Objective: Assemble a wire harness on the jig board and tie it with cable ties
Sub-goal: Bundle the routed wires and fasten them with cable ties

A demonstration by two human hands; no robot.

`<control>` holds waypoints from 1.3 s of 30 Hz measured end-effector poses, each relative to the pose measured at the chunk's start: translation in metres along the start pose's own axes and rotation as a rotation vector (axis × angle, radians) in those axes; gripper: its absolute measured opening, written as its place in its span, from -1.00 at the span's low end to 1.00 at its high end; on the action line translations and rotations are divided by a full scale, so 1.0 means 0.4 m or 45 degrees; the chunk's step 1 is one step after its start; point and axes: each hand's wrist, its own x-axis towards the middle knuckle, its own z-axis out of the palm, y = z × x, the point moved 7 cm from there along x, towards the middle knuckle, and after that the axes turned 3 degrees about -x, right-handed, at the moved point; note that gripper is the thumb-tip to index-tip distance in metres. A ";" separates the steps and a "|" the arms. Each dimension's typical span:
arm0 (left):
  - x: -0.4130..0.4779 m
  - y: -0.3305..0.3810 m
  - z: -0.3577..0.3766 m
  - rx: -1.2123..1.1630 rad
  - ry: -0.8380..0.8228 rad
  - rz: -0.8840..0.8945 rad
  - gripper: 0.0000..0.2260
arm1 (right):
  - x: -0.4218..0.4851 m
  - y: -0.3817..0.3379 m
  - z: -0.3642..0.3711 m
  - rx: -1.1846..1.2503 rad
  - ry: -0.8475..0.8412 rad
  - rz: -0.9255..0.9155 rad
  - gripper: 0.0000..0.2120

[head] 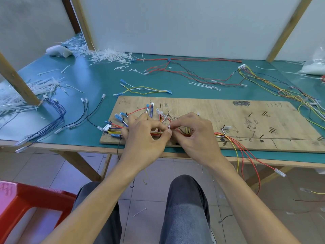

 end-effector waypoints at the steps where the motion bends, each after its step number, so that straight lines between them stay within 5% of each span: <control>1: 0.000 0.000 -0.001 -0.012 0.002 -0.002 -0.87 | -0.001 0.001 0.000 0.002 0.002 -0.001 -0.81; 20: 0.018 0.000 -0.002 0.101 -0.055 -0.064 -0.81 | -0.003 0.012 0.014 -0.052 -0.056 -0.026 -0.83; 30: 0.037 0.021 -0.017 -0.042 -0.025 0.023 -0.90 | -0.003 0.015 0.010 -0.010 -0.026 0.015 -0.81; 39: 0.080 0.003 -0.009 -0.239 -0.214 0.020 -0.89 | -0.001 0.009 0.005 0.030 -0.038 0.007 -0.93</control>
